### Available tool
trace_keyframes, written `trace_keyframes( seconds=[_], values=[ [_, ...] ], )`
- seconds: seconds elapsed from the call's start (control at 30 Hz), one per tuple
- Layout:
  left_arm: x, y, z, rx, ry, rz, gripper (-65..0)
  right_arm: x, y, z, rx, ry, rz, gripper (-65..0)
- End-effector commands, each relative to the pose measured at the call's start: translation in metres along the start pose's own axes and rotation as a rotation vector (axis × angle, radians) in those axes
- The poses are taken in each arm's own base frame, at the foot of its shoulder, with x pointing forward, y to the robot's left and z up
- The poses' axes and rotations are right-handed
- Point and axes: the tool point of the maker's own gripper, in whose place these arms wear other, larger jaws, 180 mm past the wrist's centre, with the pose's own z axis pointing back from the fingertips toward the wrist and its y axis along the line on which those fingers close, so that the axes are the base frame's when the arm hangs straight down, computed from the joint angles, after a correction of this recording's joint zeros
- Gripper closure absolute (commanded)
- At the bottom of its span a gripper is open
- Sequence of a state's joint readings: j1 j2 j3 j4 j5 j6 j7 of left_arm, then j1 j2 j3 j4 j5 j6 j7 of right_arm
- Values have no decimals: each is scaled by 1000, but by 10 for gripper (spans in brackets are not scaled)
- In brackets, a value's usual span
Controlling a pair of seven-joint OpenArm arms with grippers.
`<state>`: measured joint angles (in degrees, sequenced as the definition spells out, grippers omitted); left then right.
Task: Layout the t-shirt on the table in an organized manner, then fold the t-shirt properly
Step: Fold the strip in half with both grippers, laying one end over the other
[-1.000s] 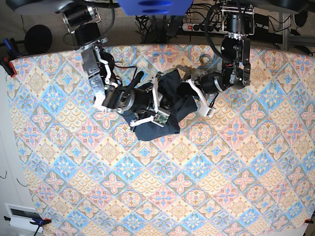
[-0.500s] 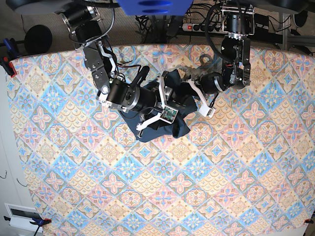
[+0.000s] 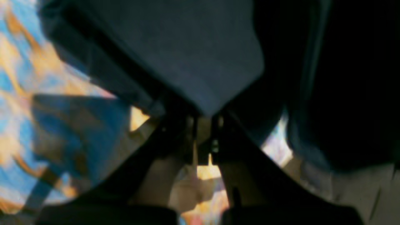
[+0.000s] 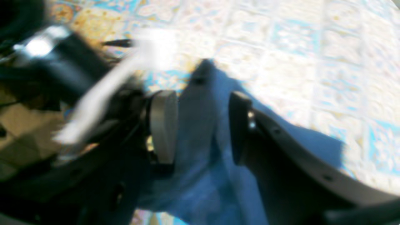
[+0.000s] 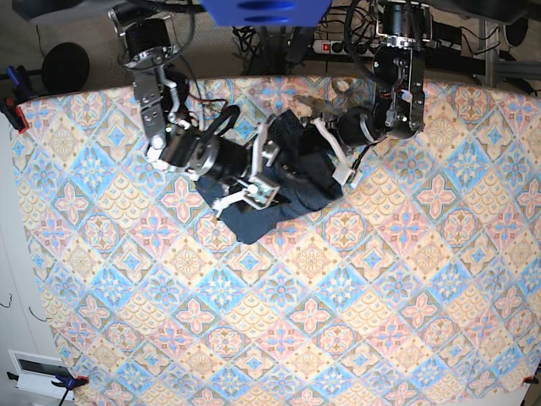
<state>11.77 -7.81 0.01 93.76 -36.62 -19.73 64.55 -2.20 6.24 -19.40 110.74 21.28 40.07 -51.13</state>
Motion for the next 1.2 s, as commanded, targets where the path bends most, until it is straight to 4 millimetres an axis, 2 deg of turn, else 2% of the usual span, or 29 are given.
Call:
trace_keyframes(
  seconds=[0.0, 0.13, 0.2, 0.33, 0.4, 0.5, 0.63, 0.73, 0.8, 0.93, 1.07, 1.17],
  values=[
    [13, 2, 6, 4, -33, -20, 0, 27, -15, 5, -21, -97, 5, -259],
    [11, 3, 6, 7, -29, -19, 0, 49, -55, 10, -77, -154, -5, -231],
    [12, 3, 6, 7, -29, -19, 0, 36, -66, 2, -82, -115, -37, -188],
    [19, 8, 10, 19, -57, -5, 0, -9, -72, -15, -78, 11, -100, -92],
    [25, 9, 15, 5, -87, 23, 0, -28, -63, -26, -48, 75, -103, -73],
    [40, 15, 29, -37, -171, 106, 0, -48, -34, -45, 35, 154, -73, -73],
    [56, 29, 54, -73, -292, 225, 0, -52, 2, -59, 134, 187, -25, -70],
    [68, 18, 64, -138, -346, 240, 0, -48, 7, -59, 145, 180, -6, -69],
    [67, 6, 72, -173, -347, 223, 0, -35, -3, -53, 113, 144, 4, -69],
    [66, -37, 77, -246, -330, 132, 0, 0, -43, -27, -20, 43, 20, -71],
    [58, -61, 70, -298, -293, 105, 0, 1, -79, -7, -125, 18, -23, -71],
    [58, -83, 60, -359, -282, 101, 0, 19, -105, -5, -165, -2, -2, -71]
  ],
)
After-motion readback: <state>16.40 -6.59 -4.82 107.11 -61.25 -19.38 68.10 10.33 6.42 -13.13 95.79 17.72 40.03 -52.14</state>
